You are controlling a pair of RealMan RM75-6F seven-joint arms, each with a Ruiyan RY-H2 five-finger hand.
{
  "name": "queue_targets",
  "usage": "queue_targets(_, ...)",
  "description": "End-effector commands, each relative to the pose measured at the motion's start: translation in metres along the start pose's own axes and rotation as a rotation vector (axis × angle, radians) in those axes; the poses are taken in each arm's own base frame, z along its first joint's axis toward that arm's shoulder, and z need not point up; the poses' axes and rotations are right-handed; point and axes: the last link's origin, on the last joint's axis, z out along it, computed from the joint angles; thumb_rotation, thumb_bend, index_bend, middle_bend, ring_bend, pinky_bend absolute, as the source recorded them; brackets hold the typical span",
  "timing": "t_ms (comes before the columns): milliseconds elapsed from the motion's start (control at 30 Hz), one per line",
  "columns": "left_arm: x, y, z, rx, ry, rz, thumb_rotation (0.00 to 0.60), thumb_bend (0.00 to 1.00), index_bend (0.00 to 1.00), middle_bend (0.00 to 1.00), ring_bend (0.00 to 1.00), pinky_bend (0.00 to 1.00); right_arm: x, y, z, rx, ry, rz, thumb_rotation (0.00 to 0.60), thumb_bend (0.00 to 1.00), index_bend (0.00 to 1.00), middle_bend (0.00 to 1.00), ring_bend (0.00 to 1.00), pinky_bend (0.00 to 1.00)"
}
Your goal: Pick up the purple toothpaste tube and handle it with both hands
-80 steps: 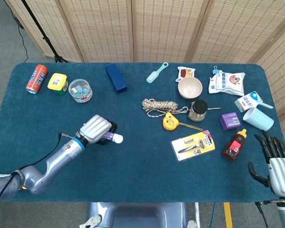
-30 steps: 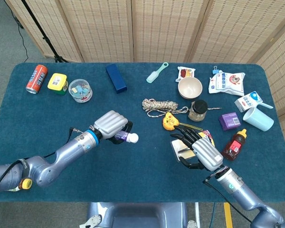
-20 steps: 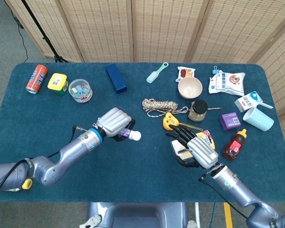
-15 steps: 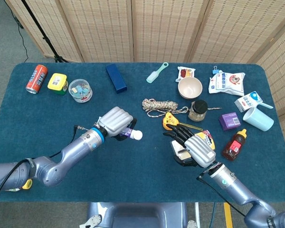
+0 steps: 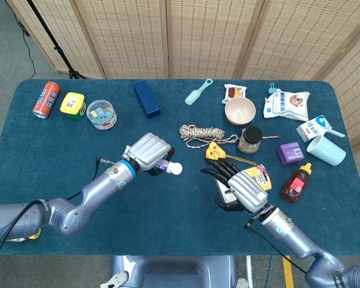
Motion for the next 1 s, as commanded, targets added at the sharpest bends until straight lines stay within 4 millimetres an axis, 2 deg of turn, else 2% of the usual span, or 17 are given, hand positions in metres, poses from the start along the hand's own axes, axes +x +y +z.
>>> queue_targets(33, 0.0, 0.002, 0.002, 0.003, 0.001, 0.001, 0.6, 0.76, 0.6, 0.56, 0.54, 0.58, -0.001, -0.001, 0.002, 0.002, -0.005, 0.0, 0.6, 0.46, 0.12, 0.0, 0.0, 0.0)
queue_targets(1000, -0.001, 0.018, 0.016, 0.002, -0.001, -0.011, 0.6, 0.75, 0.6, 0.56, 0.55, 0.58, -0.008, -0.008, 0.018, 0.012, -0.025, -0.003, 0.6, 0.46, 0.12, 0.0, 0.0, 0.0)
